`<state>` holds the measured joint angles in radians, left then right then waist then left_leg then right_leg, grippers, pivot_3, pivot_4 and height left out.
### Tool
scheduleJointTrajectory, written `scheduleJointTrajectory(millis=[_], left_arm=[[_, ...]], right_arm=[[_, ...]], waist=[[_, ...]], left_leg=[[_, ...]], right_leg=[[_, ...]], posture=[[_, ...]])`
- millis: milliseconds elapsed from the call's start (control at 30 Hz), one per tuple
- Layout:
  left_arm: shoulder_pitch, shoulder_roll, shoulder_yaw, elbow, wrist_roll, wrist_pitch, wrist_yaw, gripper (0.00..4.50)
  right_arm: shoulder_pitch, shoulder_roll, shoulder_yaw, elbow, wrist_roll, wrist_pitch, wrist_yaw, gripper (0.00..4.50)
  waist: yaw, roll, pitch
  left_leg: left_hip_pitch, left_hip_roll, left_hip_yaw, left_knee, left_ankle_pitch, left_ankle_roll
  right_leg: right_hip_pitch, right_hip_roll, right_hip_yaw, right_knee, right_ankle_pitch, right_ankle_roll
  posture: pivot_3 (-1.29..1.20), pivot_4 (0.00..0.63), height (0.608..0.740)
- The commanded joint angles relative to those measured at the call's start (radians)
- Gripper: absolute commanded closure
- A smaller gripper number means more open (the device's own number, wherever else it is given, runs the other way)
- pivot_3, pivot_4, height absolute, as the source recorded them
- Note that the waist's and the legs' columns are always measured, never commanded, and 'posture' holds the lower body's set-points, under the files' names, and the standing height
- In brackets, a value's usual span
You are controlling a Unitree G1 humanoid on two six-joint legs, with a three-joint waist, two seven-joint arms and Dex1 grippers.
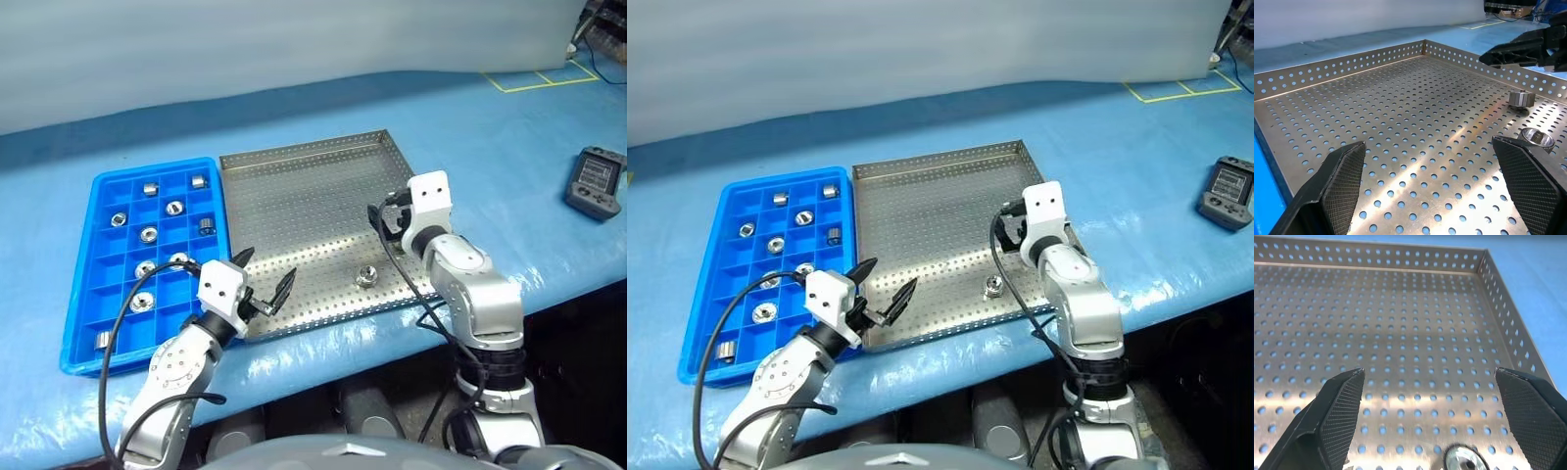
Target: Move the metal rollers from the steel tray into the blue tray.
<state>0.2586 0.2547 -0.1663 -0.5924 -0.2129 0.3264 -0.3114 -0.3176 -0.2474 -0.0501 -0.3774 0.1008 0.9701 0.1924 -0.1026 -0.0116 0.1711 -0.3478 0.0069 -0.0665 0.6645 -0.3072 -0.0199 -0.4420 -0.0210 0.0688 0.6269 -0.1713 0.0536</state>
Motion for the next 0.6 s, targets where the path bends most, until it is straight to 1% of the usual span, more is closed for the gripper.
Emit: scheduleJointTrajectory(millis=[33,233,367,533,600], left_arm=[[-0.004,-0.006,-0.003,-0.022,-0.011,-0.010,-0.006,0.00],[-0.004,-0.007,-0.007,-0.020,-0.009,-0.012,-0.007,0.00],[-0.007,-0.005,-0.008,-0.016,-0.008,-0.016,-0.013,0.00],[-0.010,-0.003,-0.005,-0.016,-0.004,-0.018,-0.018,0.00],[-0.009,-0.004,-0.003,-0.018,-0.001,-0.019,-0.015,0.00]], right_arm=[[0.017,-0.021,-0.009,-0.060,0.016,0.028,0.012,0.02],[0.047,-0.001,-0.036,0.005,0.009,-0.023,-0.025,0.02],[0.046,0.060,-0.085,0.090,0.048,-0.053,-0.037,0.02],[0.030,0.083,-0.069,0.179,0.046,-0.083,-0.041,0.02],[0.027,0.091,-0.070,0.191,0.042,-0.082,-0.054,0.42]], waist=[[-0.002,0.000,0.000],[-0.008,0.000,0.000],[-0.008,-0.001,0.000],[-0.009,-0.001,0.000],[-0.010,-0.001,0.000]], left_leg=[[0.000,0.000,0.000,0.000,0.000,0.000],[0.000,0.000,0.002,0.000,0.000,0.000],[0.000,0.000,0.002,0.000,0.000,0.000],[0.000,0.000,0.003,0.000,0.000,0.000],[0.000,0.000,0.003,0.000,0.000,0.000]], right_leg=[[0.001,0.000,0.000,0.000,0.000,0.000],[0.001,0.000,0.002,0.000,0.000,0.000],[0.001,0.000,0.002,0.000,0.000,0.001],[0.001,0.000,0.003,0.000,0.000,0.001],[0.001,0.000,0.003,0.000,0.001,0.001]], posture=[[-0.09,0.150,0.740],[-0.08,0.150,0.740],[-0.09,0.150,0.740],[-0.08,0.150,0.740],[-0.08,0.150,0.740]])
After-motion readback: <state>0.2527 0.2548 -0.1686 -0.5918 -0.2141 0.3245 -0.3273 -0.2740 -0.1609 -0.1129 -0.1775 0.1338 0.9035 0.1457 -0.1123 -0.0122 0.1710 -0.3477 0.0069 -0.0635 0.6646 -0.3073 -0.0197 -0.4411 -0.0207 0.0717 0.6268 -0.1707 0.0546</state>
